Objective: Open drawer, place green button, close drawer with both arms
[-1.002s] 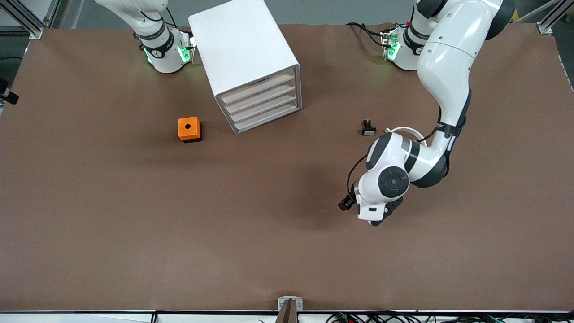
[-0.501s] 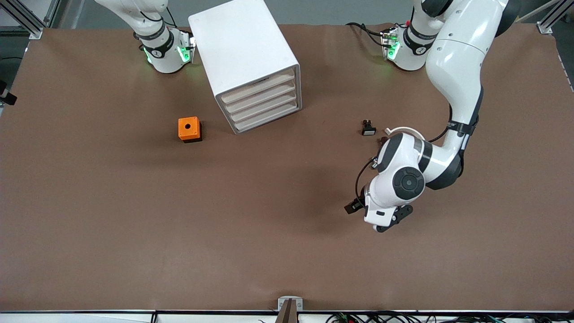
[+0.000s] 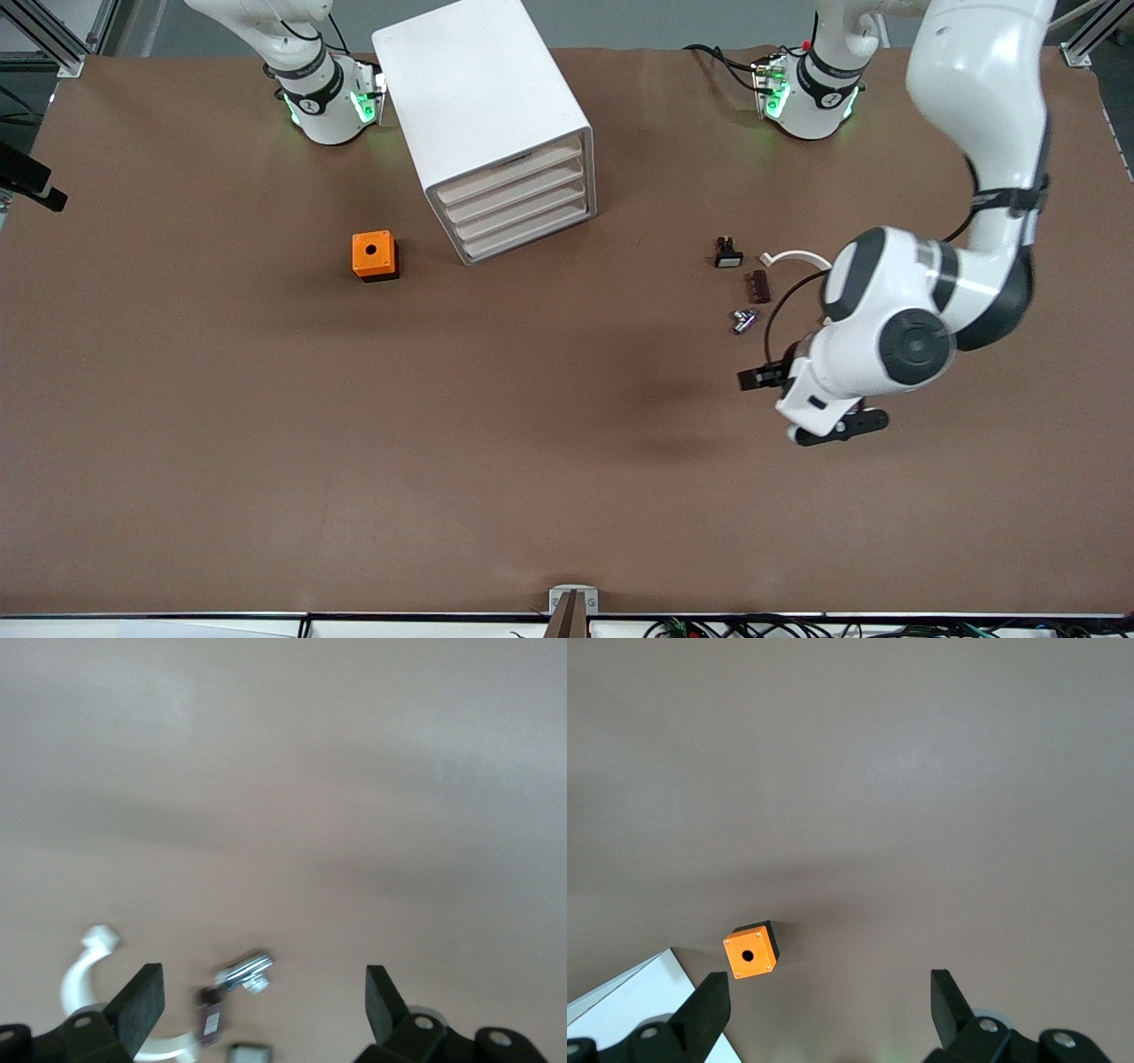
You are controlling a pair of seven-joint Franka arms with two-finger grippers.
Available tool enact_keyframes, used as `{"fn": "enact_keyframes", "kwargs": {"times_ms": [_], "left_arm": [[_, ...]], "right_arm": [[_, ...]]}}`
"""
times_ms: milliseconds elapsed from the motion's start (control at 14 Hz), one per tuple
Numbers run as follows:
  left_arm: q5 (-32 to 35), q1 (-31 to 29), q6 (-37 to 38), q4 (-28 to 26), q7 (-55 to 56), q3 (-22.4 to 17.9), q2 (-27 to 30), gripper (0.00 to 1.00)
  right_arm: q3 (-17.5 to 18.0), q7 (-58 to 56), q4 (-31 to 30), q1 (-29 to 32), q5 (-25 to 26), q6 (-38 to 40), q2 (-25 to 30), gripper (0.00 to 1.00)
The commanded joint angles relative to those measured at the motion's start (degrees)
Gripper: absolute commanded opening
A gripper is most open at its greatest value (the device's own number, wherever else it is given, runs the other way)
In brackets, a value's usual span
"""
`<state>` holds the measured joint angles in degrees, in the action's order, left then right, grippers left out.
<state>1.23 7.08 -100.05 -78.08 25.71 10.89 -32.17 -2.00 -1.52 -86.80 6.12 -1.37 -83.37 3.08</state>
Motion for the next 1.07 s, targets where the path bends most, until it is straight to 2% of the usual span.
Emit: {"fn": "enact_keyframes", "kwargs": {"times_ms": [0,215,430,573,1002], "left_arm": [[0.5,-4.0,6.4,-2.3,-9.6,0.8,6.3,1.0],[0.4,-8.6,7.9,-8.3,-17.8,0.8,14.4,1.0],[0.4,-11.9,7.7,-13.8,-21.1,0.8,21.3,1.0],[0.4,-12.9,7.7,-15.1,-21.6,0.8,23.4,1.0],[0.5,-13.0,7.8,-16.0,-21.6,0.6,24.7,1.0]], "right_arm": [[-0.3,1.9,-1.4,-0.5,0.8,0.1,1.9,1.0],[-0.3,1.9,-1.5,-0.5,2.1,0.2,2.1,1.0],[-0.3,1.8,-1.5,-0.5,2.7,1.2,2.6,1.0],[-0.5,2.0,-1.4,-0.5,2.7,1.3,2.8,1.0],[-0.4,1.9,-1.0,-0.7,2.0,0.8,2.5,1.0]]}}
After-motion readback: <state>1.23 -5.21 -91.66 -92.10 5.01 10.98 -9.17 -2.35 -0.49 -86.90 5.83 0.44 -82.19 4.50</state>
